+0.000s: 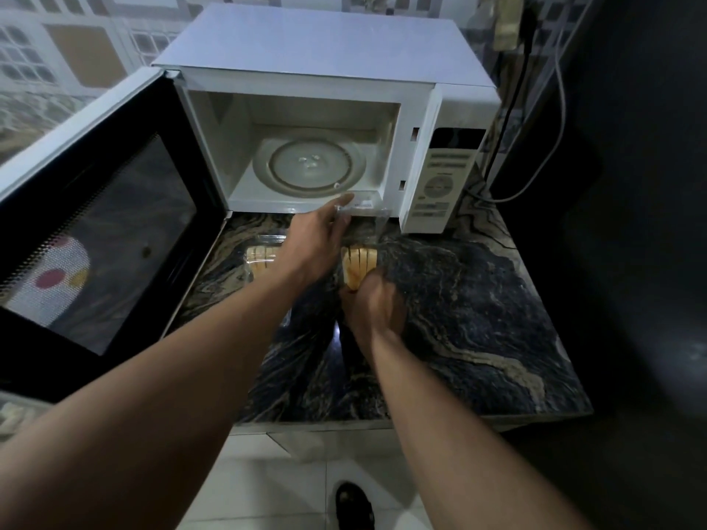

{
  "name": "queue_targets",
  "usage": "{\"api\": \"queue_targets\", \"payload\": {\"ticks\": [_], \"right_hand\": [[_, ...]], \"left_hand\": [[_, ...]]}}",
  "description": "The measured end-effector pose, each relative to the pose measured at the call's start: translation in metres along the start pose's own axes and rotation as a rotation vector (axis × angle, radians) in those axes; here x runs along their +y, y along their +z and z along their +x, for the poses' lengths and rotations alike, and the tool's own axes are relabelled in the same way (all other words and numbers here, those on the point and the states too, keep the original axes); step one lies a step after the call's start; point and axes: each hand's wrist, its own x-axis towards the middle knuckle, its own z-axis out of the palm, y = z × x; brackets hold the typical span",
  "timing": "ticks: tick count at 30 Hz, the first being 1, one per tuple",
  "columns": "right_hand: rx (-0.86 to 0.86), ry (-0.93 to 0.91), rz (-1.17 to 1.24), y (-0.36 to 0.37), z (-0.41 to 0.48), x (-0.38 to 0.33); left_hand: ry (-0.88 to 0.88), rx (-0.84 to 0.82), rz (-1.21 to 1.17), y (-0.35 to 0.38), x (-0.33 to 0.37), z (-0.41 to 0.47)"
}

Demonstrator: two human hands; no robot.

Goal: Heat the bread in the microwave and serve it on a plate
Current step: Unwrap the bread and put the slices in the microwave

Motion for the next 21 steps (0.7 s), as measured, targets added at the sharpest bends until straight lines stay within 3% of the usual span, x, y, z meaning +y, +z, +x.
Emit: {"api": "queue_targets", "payload": {"ticks": [21], "right_hand": [[0.023,0.162,0.223,-0.036,0.001,0.009]], "left_hand": [[0.01,0.03,0.055,0.016,0.001,-0.021]]}}
